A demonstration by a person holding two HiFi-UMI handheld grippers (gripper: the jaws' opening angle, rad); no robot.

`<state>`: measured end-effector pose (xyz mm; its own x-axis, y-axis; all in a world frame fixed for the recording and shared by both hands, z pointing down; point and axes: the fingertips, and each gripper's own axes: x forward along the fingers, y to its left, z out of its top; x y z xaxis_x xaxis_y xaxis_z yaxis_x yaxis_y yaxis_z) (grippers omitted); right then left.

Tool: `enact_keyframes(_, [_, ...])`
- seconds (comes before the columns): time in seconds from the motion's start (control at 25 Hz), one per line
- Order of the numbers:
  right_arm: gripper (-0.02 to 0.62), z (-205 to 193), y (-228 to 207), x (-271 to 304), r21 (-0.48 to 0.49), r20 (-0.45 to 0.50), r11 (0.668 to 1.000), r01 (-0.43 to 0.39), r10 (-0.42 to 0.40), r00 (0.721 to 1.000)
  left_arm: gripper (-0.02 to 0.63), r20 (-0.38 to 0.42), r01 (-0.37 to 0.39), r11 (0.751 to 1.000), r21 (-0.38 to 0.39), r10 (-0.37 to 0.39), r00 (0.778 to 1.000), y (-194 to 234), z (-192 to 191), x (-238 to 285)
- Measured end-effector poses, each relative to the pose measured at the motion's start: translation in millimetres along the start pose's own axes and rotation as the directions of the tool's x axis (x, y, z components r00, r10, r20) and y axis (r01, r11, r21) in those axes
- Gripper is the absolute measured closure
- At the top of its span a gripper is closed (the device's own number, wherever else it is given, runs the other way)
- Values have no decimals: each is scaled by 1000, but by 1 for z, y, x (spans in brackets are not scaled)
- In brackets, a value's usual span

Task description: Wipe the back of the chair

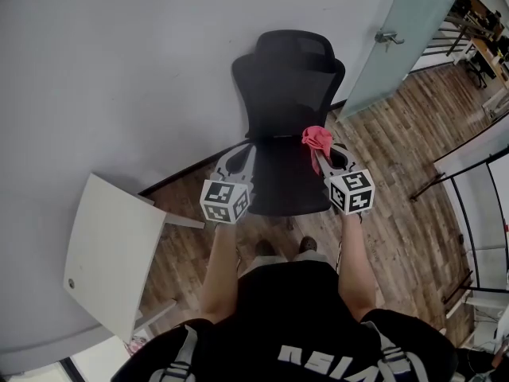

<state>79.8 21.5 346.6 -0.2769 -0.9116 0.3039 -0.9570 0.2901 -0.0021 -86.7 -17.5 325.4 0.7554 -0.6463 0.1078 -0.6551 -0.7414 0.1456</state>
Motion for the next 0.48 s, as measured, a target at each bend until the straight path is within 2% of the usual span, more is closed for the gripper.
enact_keyframes(0.48, [520, 1, -12, -5, 21, 14, 1000, -8, 7, 1000, 583, -6, 20, 1000, 17, -19, 1000, -21, 8, 12])
